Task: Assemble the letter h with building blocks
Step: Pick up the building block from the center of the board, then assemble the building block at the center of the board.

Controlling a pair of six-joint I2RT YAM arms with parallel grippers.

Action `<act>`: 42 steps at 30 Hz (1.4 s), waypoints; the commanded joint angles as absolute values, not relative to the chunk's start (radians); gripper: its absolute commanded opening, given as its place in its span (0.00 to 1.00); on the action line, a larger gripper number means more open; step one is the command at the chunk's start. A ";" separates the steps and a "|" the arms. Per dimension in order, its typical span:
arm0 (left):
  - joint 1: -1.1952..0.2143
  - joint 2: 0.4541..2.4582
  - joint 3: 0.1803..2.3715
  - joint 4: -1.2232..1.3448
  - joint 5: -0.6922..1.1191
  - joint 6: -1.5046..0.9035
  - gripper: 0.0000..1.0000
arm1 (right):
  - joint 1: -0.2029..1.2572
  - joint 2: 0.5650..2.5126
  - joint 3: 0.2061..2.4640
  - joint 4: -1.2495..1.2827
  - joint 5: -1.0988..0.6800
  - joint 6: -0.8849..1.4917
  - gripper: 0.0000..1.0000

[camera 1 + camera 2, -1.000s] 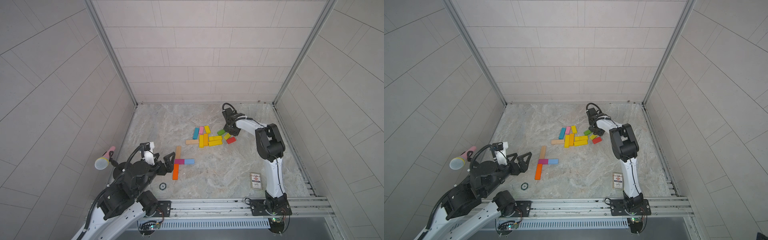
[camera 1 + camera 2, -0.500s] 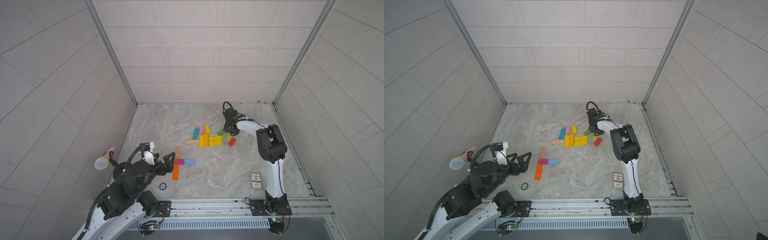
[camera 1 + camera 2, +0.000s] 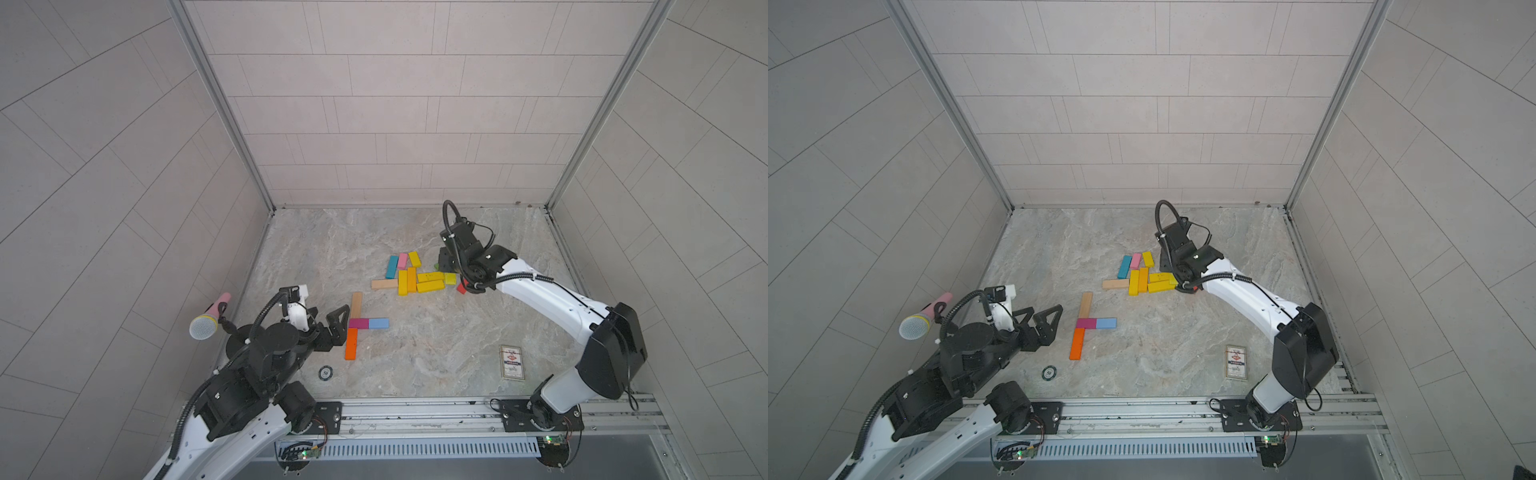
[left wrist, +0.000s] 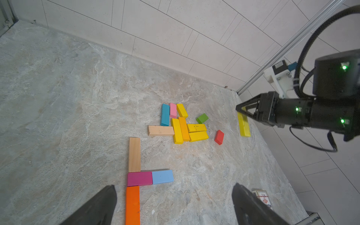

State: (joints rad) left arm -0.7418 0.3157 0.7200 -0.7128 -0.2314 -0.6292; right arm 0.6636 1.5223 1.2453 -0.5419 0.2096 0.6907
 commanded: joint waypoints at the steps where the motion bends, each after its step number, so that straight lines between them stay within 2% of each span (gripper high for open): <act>1: -0.736 0.295 0.766 -0.741 -0.244 -0.616 1.00 | 0.776 1.483 1.126 -0.557 0.237 0.794 0.30; 7: -0.736 0.273 0.821 -0.813 -0.266 -0.586 1.00 | 1.008 1.519 1.056 -0.504 0.280 0.955 0.30; 14: -0.736 0.233 0.853 -0.864 -0.308 -0.562 1.00 | 1.188 1.660 1.122 -0.475 0.324 1.092 0.30; 22: -0.736 0.182 0.883 -0.919 -0.353 -0.560 1.00 | 1.247 1.809 1.227 -0.483 0.350 1.203 0.30; 42: -0.737 0.123 0.943 -0.988 -0.417 -0.525 1.00 | 1.219 1.997 1.371 -0.540 0.294 1.276 0.29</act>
